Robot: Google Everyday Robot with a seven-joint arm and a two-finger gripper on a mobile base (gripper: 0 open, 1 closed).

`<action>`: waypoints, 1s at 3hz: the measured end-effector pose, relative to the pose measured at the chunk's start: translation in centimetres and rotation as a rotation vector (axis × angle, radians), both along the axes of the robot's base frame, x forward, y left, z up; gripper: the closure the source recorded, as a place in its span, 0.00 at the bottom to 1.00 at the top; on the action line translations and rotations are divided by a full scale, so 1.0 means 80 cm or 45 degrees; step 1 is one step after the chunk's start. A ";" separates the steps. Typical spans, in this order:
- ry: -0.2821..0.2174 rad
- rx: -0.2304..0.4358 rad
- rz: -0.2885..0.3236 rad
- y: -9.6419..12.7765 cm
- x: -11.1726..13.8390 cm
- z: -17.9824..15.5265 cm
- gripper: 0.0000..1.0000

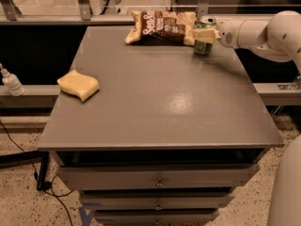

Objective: Move green can near brown chip bag

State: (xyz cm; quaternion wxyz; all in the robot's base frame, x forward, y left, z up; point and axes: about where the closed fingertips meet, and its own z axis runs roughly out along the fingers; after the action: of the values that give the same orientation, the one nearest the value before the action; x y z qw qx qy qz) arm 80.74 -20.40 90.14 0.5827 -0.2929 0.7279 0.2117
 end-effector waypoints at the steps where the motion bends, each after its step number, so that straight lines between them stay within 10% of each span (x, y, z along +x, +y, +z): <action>1: 0.035 0.018 0.011 0.004 0.000 -0.009 0.36; 3: 0.039 0.042 0.018 0.003 -0.005 -0.007 0.00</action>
Offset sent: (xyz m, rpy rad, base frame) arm -0.0014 -0.0033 -0.0094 0.0276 0.0483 0.0034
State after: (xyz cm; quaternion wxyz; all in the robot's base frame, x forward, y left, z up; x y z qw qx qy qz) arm 80.34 -20.14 89.61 0.5746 -0.2851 0.7312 0.2322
